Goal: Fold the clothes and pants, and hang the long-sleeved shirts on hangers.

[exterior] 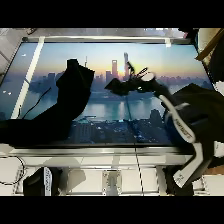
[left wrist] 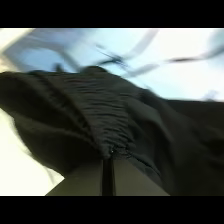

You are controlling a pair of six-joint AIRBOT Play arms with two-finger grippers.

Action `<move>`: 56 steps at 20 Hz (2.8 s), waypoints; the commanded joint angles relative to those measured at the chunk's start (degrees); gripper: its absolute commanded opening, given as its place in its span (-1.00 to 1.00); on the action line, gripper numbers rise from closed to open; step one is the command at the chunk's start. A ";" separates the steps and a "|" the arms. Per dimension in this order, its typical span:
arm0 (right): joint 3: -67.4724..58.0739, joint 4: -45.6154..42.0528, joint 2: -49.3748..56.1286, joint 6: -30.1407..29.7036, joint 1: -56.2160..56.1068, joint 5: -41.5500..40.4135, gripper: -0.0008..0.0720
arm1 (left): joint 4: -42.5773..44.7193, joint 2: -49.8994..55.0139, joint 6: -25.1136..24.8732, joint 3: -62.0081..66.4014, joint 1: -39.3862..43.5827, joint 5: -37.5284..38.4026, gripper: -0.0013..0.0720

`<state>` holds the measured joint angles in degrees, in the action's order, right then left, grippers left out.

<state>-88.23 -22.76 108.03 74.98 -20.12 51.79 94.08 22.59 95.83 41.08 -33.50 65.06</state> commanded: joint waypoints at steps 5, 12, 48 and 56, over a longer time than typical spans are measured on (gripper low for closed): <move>-14.51 4.57 13.55 2.23 -5.31 1.60 0.38 | -32.33 11.50 -15.13 -0.59 9.81 1.03 -0.92; -17.16 -4.74 15.37 11.13 -5.31 1.49 0.33 | -37.00 19.87 -14.43 -0.55 26.08 -9.86 -0.92; -30.29 -28.50 11.98 15.08 4.90 21.09 -0.96 | -7.61 7.63 1.92 4.26 33.22 -2.43 -0.92; -26.75 -41.46 -9.99 15.52 15.45 53.70 -0.96 | -5.92 7.56 -0.87 4.87 24.70 -4.59 -0.92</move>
<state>-116.55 -61.45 104.68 90.11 -6.37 95.66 86.30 30.24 96.31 45.80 -7.31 61.32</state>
